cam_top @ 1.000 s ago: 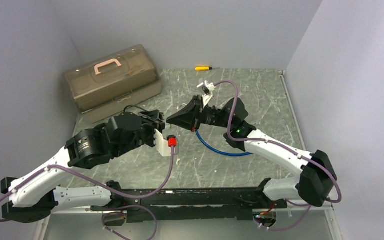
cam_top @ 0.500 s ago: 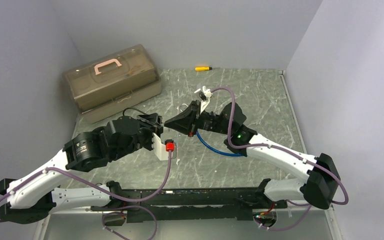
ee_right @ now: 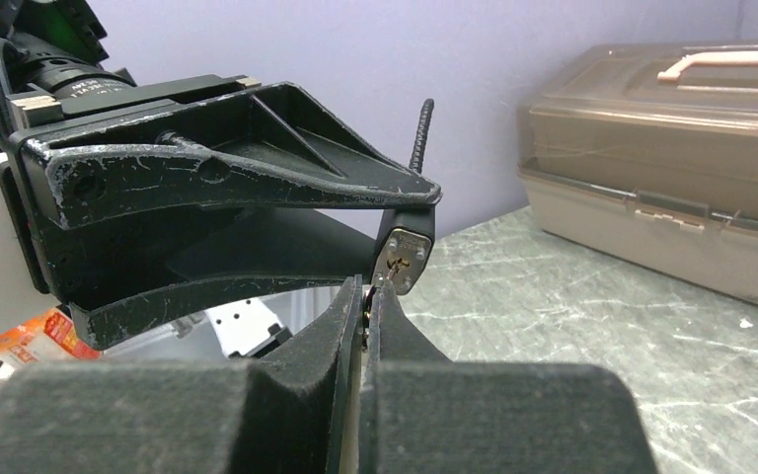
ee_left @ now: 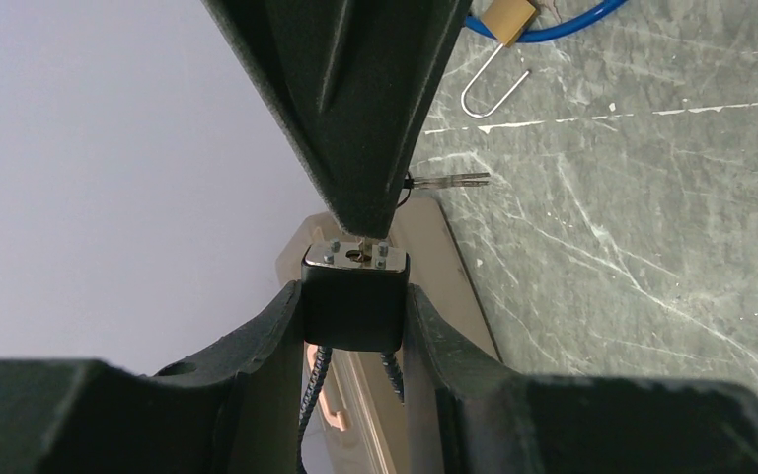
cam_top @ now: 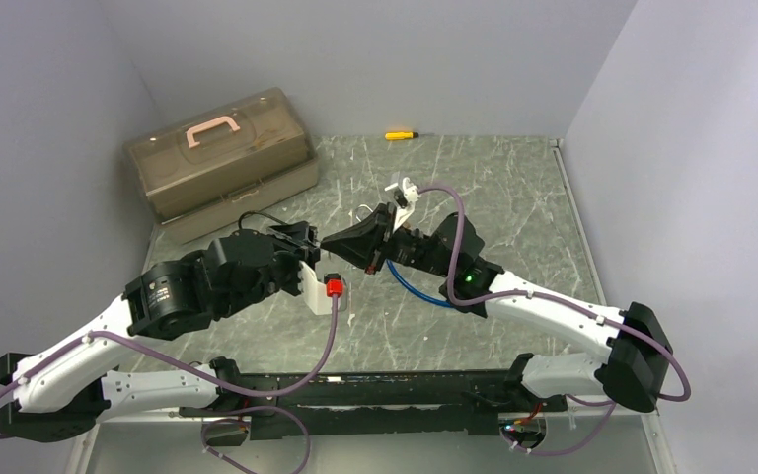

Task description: Unlock with the key

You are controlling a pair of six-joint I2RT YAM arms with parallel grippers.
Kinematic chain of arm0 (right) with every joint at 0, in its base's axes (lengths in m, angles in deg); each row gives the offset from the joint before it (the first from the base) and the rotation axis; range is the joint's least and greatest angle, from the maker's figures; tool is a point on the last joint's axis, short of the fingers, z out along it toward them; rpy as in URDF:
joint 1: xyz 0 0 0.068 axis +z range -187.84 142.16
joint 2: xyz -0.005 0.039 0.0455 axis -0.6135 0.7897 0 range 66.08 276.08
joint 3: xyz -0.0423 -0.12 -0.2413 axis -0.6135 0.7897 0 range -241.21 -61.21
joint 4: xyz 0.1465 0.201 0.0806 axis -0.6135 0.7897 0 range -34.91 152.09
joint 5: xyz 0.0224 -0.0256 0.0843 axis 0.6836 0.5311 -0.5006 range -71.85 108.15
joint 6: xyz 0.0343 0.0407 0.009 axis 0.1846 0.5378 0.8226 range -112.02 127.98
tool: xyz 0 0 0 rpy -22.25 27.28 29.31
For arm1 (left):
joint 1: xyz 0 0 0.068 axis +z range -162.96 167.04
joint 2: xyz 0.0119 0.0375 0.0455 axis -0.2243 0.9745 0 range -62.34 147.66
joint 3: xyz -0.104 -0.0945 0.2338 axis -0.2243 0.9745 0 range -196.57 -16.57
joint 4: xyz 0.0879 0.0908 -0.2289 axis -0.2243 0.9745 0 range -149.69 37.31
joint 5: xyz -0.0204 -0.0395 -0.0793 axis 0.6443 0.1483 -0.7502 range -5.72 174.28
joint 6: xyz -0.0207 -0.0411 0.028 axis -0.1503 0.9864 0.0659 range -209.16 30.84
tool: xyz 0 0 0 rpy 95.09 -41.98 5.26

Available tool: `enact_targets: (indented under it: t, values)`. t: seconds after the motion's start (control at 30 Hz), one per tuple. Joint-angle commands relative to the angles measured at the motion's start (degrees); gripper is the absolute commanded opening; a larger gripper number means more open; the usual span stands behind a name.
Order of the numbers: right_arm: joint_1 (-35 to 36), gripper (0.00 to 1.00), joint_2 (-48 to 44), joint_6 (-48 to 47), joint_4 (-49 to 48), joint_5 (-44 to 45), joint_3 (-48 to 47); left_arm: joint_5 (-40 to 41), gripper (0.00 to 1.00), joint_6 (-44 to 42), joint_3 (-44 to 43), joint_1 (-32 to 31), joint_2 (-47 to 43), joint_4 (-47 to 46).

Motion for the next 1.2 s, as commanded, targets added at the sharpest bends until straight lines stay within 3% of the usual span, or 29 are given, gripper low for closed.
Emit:
enact_targets:
  t: [0.0, 0.13, 0.27, 0.5, 0.73, 1.0, 1.17]
  values:
    - [2.61, 0.00, 2.26, 0.70, -6.89, 2.78, 2.44, -18.27, 0.00, 0.95, -3.05, -5.33, 2.72, -22.23]
    - [2.78, 0.00, 1.48, 0.49, -8.18, 2.61, 3.82, -17.85, 0.00, 0.26, -3.48, -6.53, 2.90, -22.92]
    - [2.40, 0.00, -1.14, -1.94, -3.19, 1.09, 2.77, -18.64, 0.00, -0.14, -2.57, -6.95, 2.37, -22.09]
    - [-0.87, 0.00, -14.72, -7.63, 13.65, -1.50, 3.74, -19.32, 0.00, -0.09, -4.97, -6.30, 2.73, -18.35]
    - [-1.93, 0.00, -26.54, -11.87, 27.82, 3.36, 3.66, -20.17, 0.00, -1.93, -0.85, -6.01, 1.74, -17.55]
    - [-2.16, 0.00, -26.79, -11.30, 33.28, 7.02, 0.58, -15.82, 0.00, -2.32, 4.10, -5.83, 2.25, -21.19]
    - [-2.17, 0.00, -26.47, -8.79, 31.16, 8.09, 1.56, -13.04, 0.00, -2.61, 6.83, -5.81, 2.26, -23.68]
